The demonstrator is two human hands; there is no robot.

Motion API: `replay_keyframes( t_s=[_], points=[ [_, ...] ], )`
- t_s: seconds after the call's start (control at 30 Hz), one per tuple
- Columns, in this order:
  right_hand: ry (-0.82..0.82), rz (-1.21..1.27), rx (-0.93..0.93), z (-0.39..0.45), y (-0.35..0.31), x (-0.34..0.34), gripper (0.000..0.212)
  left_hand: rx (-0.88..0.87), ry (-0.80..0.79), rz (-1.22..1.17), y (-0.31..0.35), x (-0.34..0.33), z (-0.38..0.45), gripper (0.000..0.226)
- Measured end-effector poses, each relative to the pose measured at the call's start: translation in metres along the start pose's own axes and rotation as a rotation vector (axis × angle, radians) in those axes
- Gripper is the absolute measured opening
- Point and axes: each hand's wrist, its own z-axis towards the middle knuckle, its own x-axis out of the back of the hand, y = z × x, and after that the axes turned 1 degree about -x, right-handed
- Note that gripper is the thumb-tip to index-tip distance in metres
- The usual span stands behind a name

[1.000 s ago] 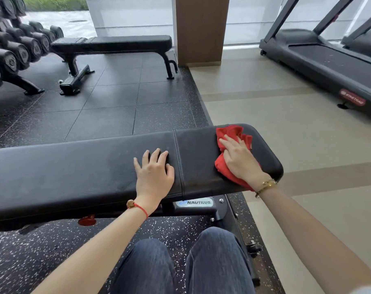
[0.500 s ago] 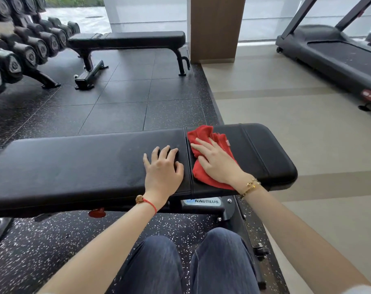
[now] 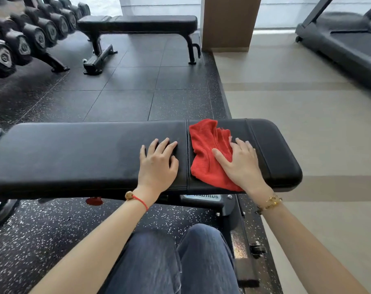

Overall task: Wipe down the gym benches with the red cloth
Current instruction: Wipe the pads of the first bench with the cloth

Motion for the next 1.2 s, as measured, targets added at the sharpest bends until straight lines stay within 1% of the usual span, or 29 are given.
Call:
replay_keyframes(
  t_s=[0.07,0.13,0.2,0.27,0.33,0.43,0.6,0.77,0.87,1.0,1.1,1.2],
  points=[
    [0.0,0.027,0.046,0.0,-0.006,-0.003,0.088,0.004,0.002,-0.009,0.0,-0.001,0.0,0.046],
    [0.015,0.058,0.063,0.0,-0.013,-0.006,0.082,-0.001,-0.001,-0.007,-0.001,0.0,0.0,0.046],
    [0.035,0.127,0.022,0.002,-0.02,-0.006,0.075,-0.005,-0.003,-0.009,-0.001,0.0,0.0,0.046],
    [0.027,0.222,-0.028,0.005,-0.024,-0.004,0.073,-0.008,-0.005,-0.012,-0.002,0.0,0.0,0.046],
    [-0.016,0.343,-0.067,0.007,-0.026,0.0,0.072,-0.01,-0.011,-0.01,-0.002,0.0,0.0,0.047],
    [-0.075,0.493,-0.114,0.01,-0.024,0.005,0.063,-0.01,-0.008,-0.015,-0.001,-0.001,0.0,0.049],
    [-0.074,0.576,-0.137,0.018,-0.016,0.005,0.046,-0.019,0.03,-0.033,-0.002,-0.002,0.001,0.049],
    [-0.088,0.666,-0.22,0.02,-0.024,0.009,0.041,-0.015,-0.009,-0.081,-0.001,0.013,0.007,0.039],
    [-0.085,0.729,-0.307,0.015,-0.038,0.023,0.042,0.014,-0.076,-0.147,0.003,0.043,0.015,0.033],
    [-0.103,0.822,-0.424,0.001,-0.065,0.064,0.04,0.029,-0.191,-0.177,0.008,0.104,0.029,0.028],
    [-0.103,0.859,-0.481,-0.01,-0.089,0.114,0.043,0.028,-0.264,-0.211,0.02,0.162,0.042,0.027],
    [-0.088,0.884,-0.534,-0.021,-0.117,0.178,0.044,0.047,-0.302,-0.231,0.038,0.228,0.056,0.025]
  ],
)
